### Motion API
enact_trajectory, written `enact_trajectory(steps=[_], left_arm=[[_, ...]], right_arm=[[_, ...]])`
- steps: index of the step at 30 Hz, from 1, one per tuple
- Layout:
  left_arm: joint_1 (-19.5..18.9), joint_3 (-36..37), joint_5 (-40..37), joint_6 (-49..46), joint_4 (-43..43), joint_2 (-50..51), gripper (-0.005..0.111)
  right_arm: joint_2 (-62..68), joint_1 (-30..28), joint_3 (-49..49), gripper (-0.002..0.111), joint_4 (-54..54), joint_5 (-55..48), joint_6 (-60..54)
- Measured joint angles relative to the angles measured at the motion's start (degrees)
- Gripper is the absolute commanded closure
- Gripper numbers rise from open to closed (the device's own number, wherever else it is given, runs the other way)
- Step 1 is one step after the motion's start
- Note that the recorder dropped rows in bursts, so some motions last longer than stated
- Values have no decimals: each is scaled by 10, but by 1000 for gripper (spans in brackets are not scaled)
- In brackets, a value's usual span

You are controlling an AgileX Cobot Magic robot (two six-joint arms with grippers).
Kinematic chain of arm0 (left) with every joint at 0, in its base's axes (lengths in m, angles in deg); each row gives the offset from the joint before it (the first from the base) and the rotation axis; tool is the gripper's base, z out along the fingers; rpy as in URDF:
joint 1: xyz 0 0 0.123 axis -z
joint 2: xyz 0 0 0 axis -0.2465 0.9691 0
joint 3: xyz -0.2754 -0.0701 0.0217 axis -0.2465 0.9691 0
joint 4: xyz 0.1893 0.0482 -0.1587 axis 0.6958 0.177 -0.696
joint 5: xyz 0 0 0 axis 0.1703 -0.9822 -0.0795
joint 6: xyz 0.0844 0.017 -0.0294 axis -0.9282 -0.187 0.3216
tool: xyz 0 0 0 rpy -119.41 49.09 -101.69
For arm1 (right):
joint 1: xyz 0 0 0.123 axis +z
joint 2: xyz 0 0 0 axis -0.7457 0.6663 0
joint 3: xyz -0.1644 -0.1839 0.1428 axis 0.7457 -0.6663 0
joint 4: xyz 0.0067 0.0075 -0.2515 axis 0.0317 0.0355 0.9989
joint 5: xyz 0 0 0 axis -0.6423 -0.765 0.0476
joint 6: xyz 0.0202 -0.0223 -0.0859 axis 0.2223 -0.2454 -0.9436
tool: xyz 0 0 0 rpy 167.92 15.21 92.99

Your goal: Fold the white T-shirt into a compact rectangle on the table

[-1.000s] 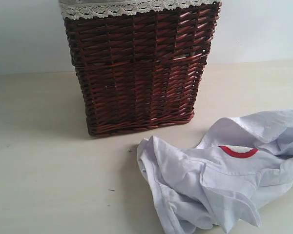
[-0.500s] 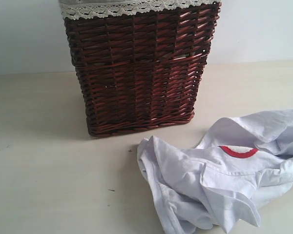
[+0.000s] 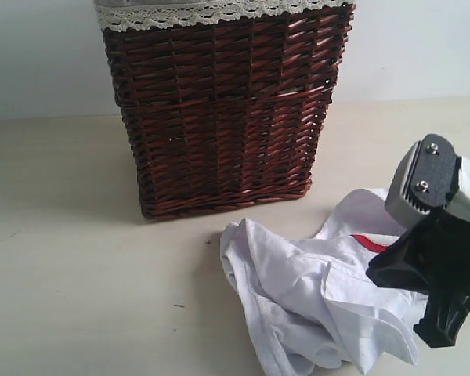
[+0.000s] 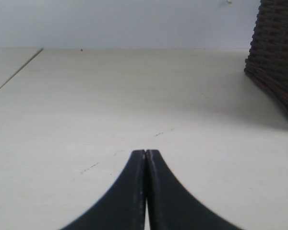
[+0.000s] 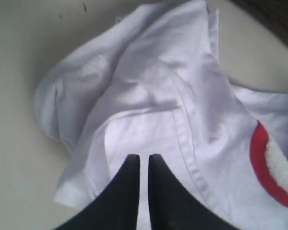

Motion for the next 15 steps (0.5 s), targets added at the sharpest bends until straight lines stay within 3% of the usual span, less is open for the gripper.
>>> enact_trajectory(steps=[8, 15], left_arm=[[0, 0, 0, 0, 0, 0, 107], [0, 0, 0, 0, 0, 0, 107]], right_arm=[[37, 0, -11, 94, 11, -1, -35], [23, 0, -11, 95, -1, -109, -152]])
